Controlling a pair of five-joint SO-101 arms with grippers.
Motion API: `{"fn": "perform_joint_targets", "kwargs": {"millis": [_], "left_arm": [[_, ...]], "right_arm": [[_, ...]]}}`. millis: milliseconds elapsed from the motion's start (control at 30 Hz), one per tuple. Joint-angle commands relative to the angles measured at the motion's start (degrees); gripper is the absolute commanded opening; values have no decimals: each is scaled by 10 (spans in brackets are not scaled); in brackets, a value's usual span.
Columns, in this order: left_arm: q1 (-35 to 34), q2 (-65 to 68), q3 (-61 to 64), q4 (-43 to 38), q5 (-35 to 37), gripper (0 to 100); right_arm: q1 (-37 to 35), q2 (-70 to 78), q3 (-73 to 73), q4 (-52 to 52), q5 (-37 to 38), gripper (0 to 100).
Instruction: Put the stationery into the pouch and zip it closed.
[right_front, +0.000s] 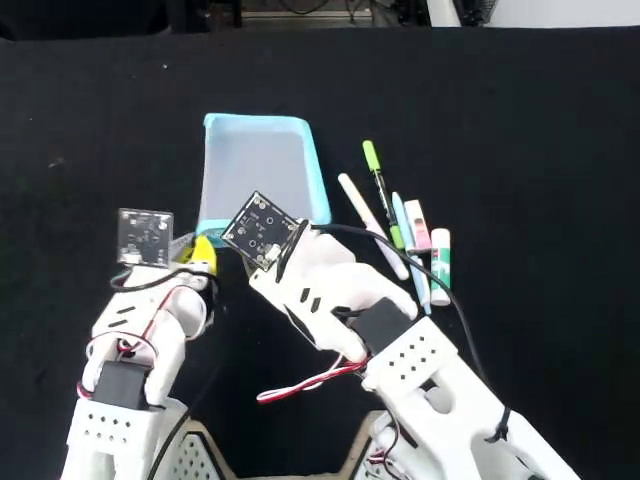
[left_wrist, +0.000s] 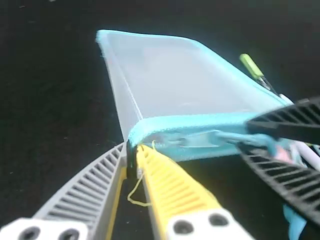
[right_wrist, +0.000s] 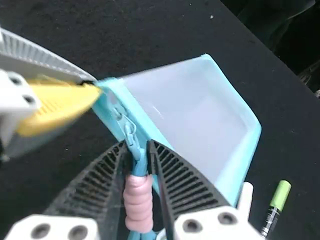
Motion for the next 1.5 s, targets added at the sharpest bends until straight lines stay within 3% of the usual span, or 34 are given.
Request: {"fn": "perform_joint_targets", "kwargs": {"millis": [0,133,267,567,933,1100,1233,1400,1467], "left_arm": [[-66,-2,-30,-9,14,30],[-107,-2,-56,-4,37,30],[-111,0,-116,67,36,30],[-115,4,-248,178,-32,30],[-127,23,-338,258,-74,29],[-185,138,-423,273,-74,29],[-185,285,-543,347,-74,32],[-189,462,-701,474,-75,209],[-187,516,-752,523,-95,229]], "right_arm": [[52,-16,-19,-10,1,11],[84,-16,-29,-10,-2,11],[98,-16,-42,4,-4,11],[118,-15,-163,143,-38,11],[118,-11,-335,316,13,11],[115,-10,-346,334,14,11],[115,-9,-343,335,14,11],[115,26,-346,351,13,11],[114,44,-346,350,11,11]]}}
